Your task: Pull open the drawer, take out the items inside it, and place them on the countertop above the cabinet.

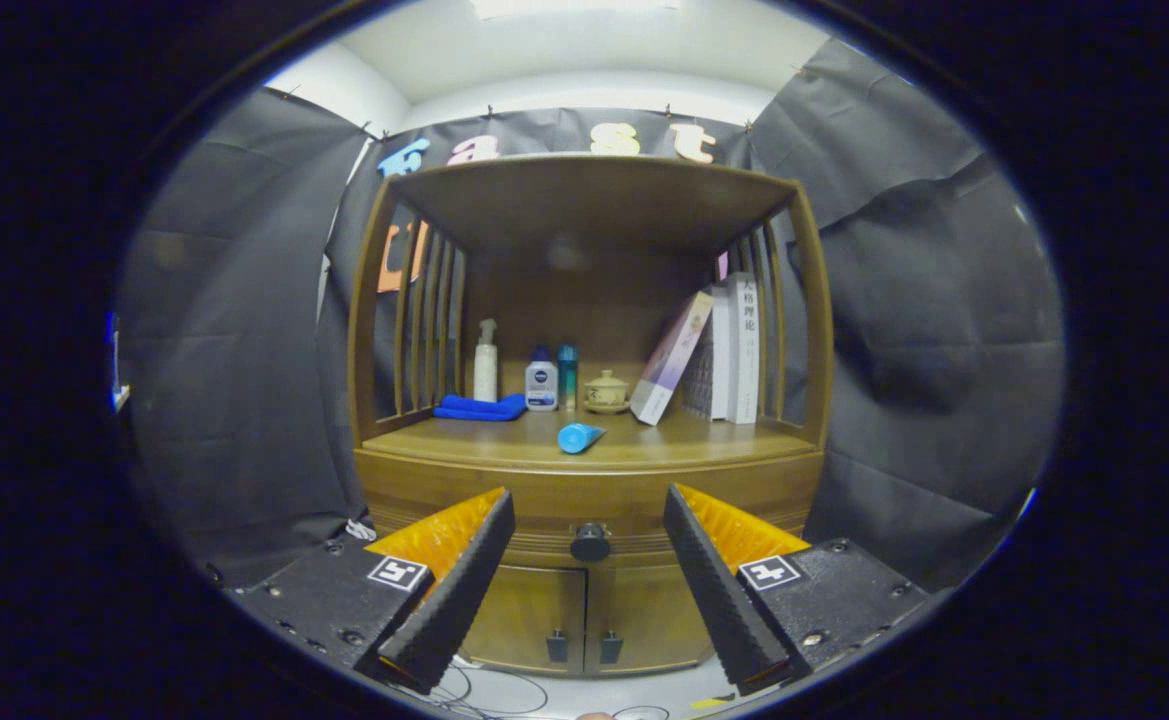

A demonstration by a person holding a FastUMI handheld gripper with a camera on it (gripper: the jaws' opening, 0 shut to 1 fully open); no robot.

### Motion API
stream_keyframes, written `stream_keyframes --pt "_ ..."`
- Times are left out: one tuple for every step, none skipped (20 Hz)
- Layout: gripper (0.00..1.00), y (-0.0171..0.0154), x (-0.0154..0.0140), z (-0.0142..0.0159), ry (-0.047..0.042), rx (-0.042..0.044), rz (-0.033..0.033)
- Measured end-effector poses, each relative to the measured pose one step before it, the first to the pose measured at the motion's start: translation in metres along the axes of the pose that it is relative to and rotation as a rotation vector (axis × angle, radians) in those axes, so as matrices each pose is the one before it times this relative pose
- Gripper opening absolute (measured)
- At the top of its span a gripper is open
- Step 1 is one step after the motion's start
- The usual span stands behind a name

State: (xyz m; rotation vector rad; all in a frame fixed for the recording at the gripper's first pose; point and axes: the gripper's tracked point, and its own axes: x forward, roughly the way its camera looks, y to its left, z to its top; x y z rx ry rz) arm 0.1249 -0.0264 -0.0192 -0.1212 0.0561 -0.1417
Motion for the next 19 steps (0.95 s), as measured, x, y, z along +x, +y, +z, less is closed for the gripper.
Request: stream_keyframes --pt "0.98 0.00079 -0.01265 0.00448 -0.01309 -0.00215 0.00018" --pt "0.98 0.00001 -0.01157 0.00295 -0.00819 -0.00538 0.00506" --pt "0.98 0.00141 -0.0108 0.00313 -0.00731 -0.00736 0.00159" --pt "0.98 0.00252 -0.00939 0.0039 -0.00367 -0.01405 0.00953" --pt "0.98 -0.00037 -0.00908 0.003 -0.00007 -0.01533 -0.00103" --pt "0.98 -0.00218 -0.00881 0.00521 -0.01119 -0.0024 -0.00251" --pt "0.99 0.00131 -0.00678 0.00652 -0.01341 0.0098 0.00121" --pt "0.98 0.00045 -0.00684 0.00315 -0.00549 0.01345 0.00163" --pt "0.98 0.00069 -0.00777 -0.00035 0.00701 0.01885 -0.00042" --pt "0.98 0.00095 -0.00699 0.0 0.00118 0.0207 0.00227" --pt "0.98 0.00162 -0.0058 -0.00111 0.00499 0.00623 0.00249" --pt "0.98 -0.0029 -0.00459 -0.00154 0.00505 -0.00284 -0.00621" --pt "0.98 -0.0016 -0.00398 0.00103 0.00129 0.00009 -0.00303" --pt "0.98 0.00104 -0.00309 0.00135 0.00082 -0.0052 0.00136" --pt "0.98 -0.00471 -0.00271 0.00292 -0.00454 -0.00369 -0.01127" --pt "0.98 -0.00464 -0.00297 0.00247 -0.00226 0.00609 -0.00916" --pt "0.98 -0.00234 -0.00454 0.00203 -0.00629 0.0136 -0.00518" --pt "0.98 0.00084 -0.00521 -0.00004 0.0004 0.01375 0.0005" --pt "0.98 0.00065 -0.00413 0.00054 -0.0061 0.00315 0.0022"
